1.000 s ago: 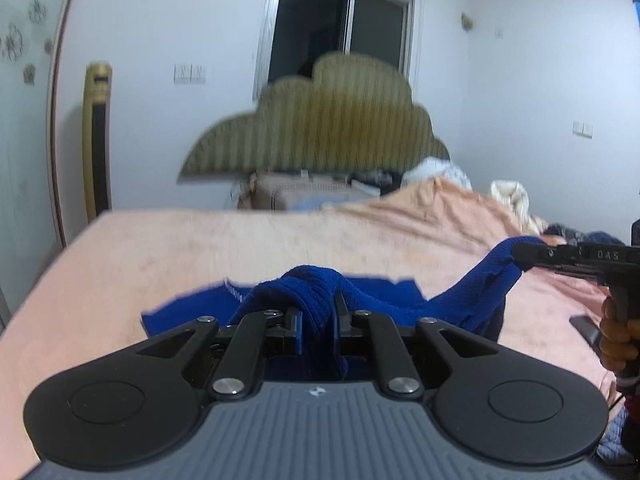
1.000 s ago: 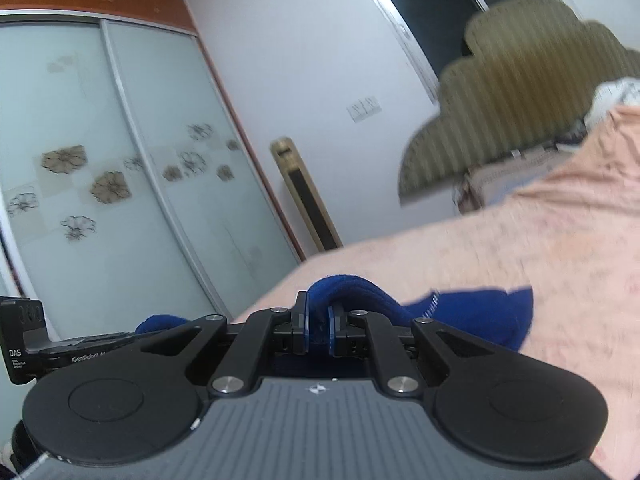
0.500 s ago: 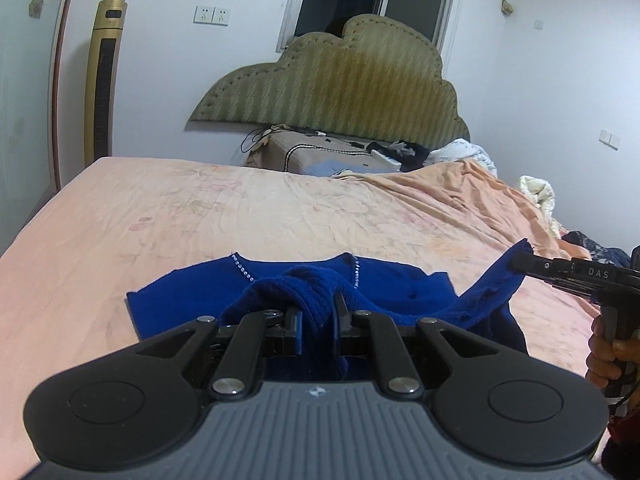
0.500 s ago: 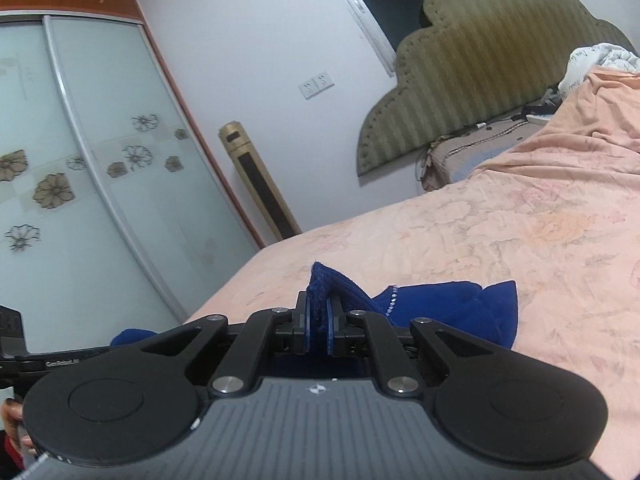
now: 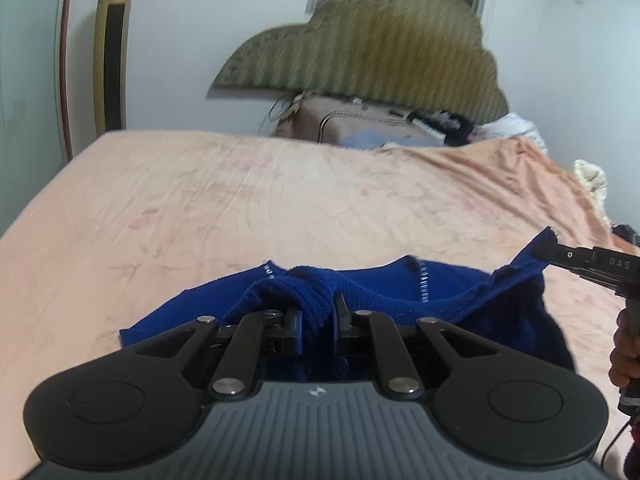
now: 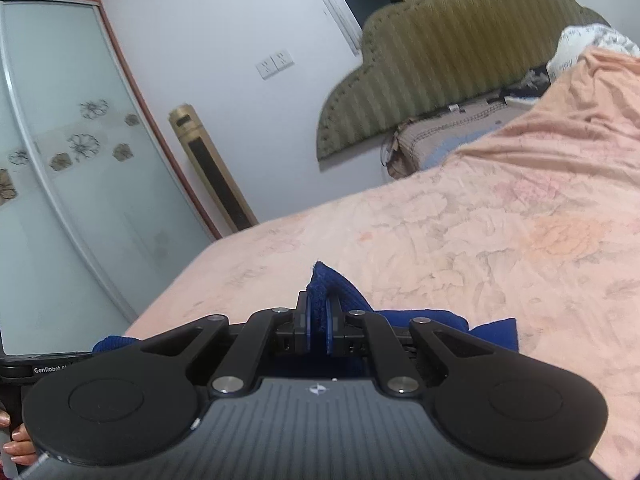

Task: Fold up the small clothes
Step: 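Lift the held hem with both grippers and carry it toward the collar, then lower the hem onto the collar and open both grippers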

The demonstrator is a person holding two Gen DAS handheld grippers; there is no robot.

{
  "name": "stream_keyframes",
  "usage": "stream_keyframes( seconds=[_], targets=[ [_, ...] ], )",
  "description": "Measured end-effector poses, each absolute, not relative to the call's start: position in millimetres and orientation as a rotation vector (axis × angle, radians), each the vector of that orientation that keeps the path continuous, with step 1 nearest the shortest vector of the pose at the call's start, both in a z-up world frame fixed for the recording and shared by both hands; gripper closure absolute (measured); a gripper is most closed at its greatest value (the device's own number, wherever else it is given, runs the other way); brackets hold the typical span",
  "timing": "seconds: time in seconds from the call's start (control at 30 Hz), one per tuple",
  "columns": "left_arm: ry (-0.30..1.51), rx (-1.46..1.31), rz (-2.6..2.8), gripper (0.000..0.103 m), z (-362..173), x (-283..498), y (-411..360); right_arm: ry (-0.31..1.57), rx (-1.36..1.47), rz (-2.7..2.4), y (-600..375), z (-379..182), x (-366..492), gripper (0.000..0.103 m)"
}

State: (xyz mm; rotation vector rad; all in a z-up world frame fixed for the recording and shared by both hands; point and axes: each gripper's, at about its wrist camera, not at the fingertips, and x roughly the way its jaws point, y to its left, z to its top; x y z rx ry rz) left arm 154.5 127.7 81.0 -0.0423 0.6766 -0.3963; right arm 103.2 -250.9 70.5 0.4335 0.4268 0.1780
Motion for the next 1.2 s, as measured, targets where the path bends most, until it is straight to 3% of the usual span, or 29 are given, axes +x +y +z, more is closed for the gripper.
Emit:
stream_keyframes(
  seconds=[0.33,0.43,0.5,0.53,0.6,0.67,0.73,1.0,1.2],
  targets=[
    [0.847,-0.177,-0.367,0.085,32.1,213.5,137.6,0.551,0.444,0.132,-246.3,26.1,165.8,0.09],
    [0.876,-0.256,-0.345,0.084,26.7,225.7,148.0,0.577,0.434,0.095,-247.2,17.6,178.7,0.081],
    [0.898,-0.323,-0.334,0.084,22.4,232.8,155.6,0.589,0.44,0.042,-251.9,10.8,185.9,0.056],
    [0.912,-0.366,-0.34,0.083,21.1,235.5,159.6,0.586,0.455,0.019,-256.0,8.1,187.1,0.05],
    [0.935,-0.468,-0.365,0.071,16.2,240.5,169.6,0.572,0.478,-0.008,-263.0,6.1,183.9,0.049],
    [0.936,-0.57,-0.394,0.048,11.4,242.0,180.0,0.553,0.474,0.002,-264.0,8.3,176.6,0.049],
    [0.915,-0.637,-0.412,0.038,10.7,242.1,187.9,0.538,0.443,0.045,-258.2,13.6,170.7,0.049],
    [0.842,-0.53,-0.334,0.038,30.4,234.5,184.7,0.704,0.416,0.227,-228.5,3.3,191.0,0.042],
    [0.788,-0.261,-0.294,0.038,38.2,218.3,157.6,0.6,0.393,-0.043,-252.1,16.4,179.9,0.04]
  ],
)
